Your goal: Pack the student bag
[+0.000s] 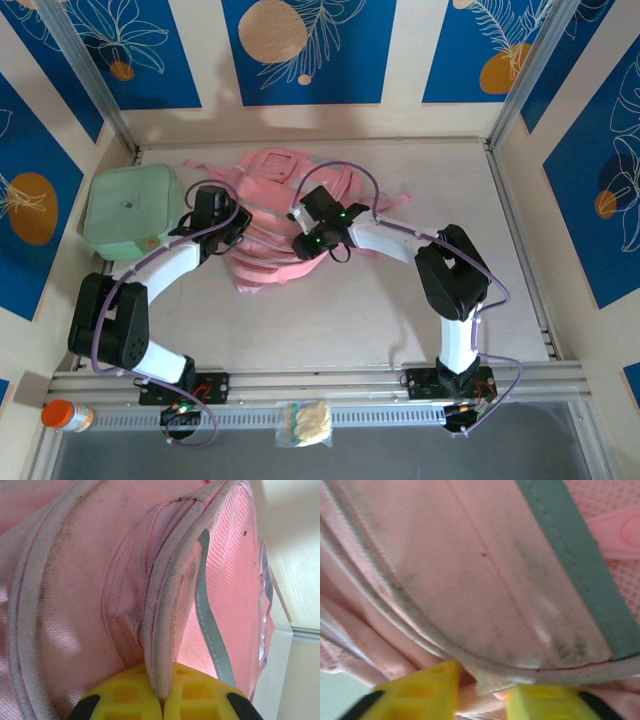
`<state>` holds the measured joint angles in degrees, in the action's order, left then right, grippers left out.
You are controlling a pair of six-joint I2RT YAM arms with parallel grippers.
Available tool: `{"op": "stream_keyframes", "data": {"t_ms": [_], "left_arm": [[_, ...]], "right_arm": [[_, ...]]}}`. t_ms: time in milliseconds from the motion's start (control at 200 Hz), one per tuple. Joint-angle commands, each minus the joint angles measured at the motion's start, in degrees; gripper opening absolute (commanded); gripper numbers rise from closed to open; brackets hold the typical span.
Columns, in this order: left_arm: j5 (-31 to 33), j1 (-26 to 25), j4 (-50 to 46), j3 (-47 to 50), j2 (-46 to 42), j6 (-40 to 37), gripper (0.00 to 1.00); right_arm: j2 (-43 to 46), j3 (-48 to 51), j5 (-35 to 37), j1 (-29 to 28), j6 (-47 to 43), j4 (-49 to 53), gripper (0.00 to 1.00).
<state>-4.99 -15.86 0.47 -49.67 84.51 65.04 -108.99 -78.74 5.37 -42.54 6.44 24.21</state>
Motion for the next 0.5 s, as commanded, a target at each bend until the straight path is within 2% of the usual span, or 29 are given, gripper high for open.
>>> {"op": "stream_keyframes", "data": {"t_ms": [0, 120, 315, 425, 495], "left_arm": [[-2.13, -0.22, 1.52, -0.69, 0.04, -0.91, 0.00], [-1.16, 0.29, -1.08, -1.29, -1.40, -3.55, 0.00], [-1.28, 2.05, -7.77, -1.40, -4.05, -10.92, 0.00], [-0.12, 3.69, -10.24, -0.81, -4.69, -14.59, 0.00], [1.80, 4.56, -12.40, -1.10, -4.96, -17.89, 0.00]], "right_arm": [[0.26, -1.80, 3.21, -1.20, -2.16, -1.19, 0.15], [3.14, -0.27, 12.89, -1.63, -1.39, 2.50, 0.00], [6.33, 1.30, 28.91, 1.99, 3.74, 8.12, 0.00], [6.34, -1.43, 28.27, 6.53, 6.17, 10.34, 0.00], [5.59, -3.92, 28.41, 7.30, 4.53, 10.95, 0.00]]}}
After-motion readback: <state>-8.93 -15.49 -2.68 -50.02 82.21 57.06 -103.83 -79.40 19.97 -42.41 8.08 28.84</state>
